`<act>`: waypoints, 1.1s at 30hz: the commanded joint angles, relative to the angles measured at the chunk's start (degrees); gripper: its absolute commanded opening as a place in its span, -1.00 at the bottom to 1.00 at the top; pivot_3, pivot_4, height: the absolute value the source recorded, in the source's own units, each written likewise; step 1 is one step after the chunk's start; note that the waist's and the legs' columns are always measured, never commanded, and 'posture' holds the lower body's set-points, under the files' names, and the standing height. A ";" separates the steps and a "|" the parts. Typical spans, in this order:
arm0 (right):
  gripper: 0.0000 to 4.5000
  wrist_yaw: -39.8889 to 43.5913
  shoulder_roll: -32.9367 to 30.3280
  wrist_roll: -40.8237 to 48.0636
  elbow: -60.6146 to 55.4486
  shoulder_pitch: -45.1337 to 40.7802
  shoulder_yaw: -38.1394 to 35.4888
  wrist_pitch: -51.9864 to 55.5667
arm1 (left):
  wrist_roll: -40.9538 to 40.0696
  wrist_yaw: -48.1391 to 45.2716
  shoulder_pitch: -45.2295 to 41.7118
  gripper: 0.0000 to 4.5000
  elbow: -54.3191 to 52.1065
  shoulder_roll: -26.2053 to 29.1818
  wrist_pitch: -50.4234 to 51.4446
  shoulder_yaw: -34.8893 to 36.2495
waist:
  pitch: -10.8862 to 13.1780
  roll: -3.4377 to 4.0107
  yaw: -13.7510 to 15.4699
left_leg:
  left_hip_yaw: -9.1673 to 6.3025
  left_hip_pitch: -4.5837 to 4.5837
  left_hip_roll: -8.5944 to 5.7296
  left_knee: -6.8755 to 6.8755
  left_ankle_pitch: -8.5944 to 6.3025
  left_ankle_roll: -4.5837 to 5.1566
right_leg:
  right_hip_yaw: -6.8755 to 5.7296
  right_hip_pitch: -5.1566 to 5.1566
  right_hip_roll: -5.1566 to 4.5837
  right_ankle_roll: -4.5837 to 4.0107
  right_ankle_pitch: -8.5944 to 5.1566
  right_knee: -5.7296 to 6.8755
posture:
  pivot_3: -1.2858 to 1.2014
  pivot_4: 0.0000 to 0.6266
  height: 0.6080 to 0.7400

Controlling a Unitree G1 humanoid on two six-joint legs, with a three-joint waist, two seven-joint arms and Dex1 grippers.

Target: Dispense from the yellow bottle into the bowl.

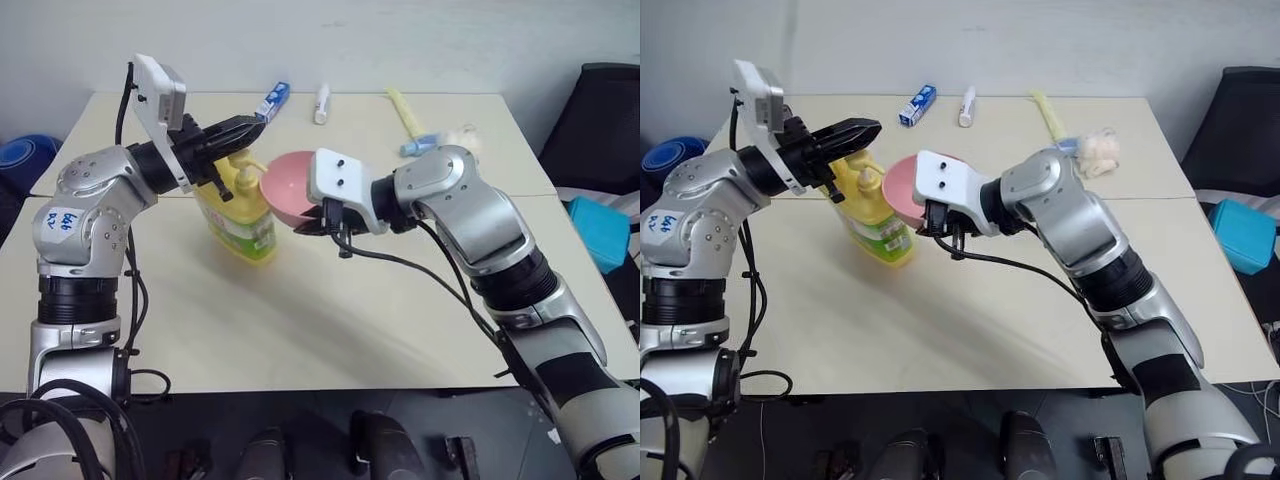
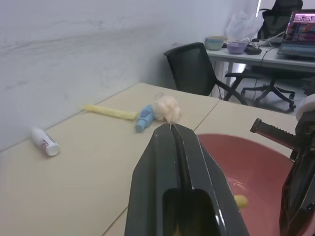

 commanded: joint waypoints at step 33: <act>-1.00 -1.81 2.21 1.98 -0.35 -0.44 -0.97 1.83 | 2.64 4.19 3.69 -0.99 -0.61 -6.92 6.25 2.81 | -0.89 0.16 -0.51 | 0.08 1.21 0.25 -0.18 0.01 -0.02 | 0.47 1.03 -0.07 -0.04 -0.02 0.07 | 0.03 -0.52 1.00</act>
